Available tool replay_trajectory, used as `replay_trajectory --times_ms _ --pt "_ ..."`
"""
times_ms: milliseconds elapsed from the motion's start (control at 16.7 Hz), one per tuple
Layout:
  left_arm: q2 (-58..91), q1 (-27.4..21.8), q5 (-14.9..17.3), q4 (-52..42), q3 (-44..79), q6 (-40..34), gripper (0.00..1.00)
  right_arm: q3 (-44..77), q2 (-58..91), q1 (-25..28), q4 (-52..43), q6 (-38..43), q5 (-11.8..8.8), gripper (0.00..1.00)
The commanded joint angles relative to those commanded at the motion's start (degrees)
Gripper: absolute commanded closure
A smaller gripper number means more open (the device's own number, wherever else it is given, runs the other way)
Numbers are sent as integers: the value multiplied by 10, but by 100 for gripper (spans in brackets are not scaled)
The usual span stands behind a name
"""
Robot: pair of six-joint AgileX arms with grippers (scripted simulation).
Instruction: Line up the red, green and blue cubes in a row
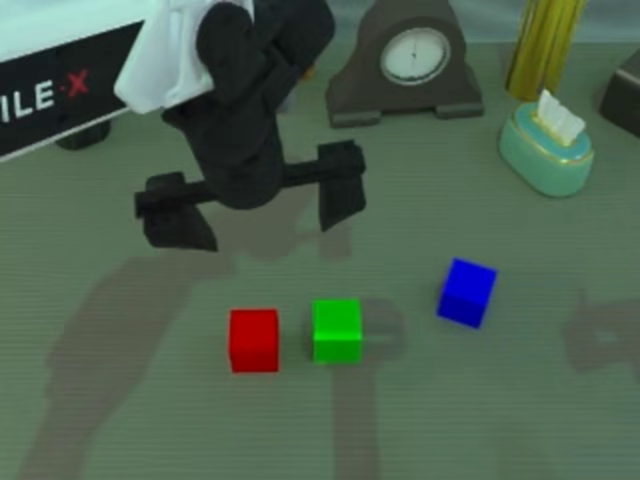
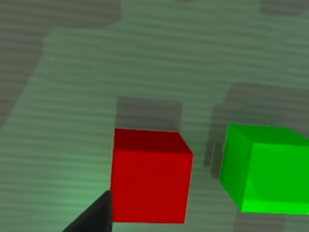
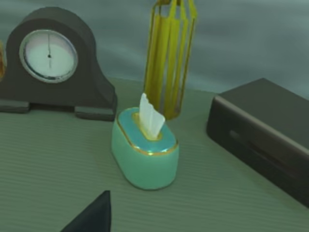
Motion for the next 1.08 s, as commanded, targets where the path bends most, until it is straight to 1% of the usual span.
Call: replay_trajectory --times_ms 180,300,660,900,1080 --pt "-156 63 -3 78 -127 26 0 117 143 33 -79 -48 1 0" --pt "-277 109 -5 138 -227 54 0 206 267 59 -143 -85 2 0" --pt "-650 239 -6 331 -544 182 0 462 643 137 -336 -196 1 0" --pt "-848 303 -2 448 -714 281 0 609 836 183 -442 -260 -1 0" --pt "-956 336 3 522 -803 347 0 702 942 210 -501 -298 -1 0"
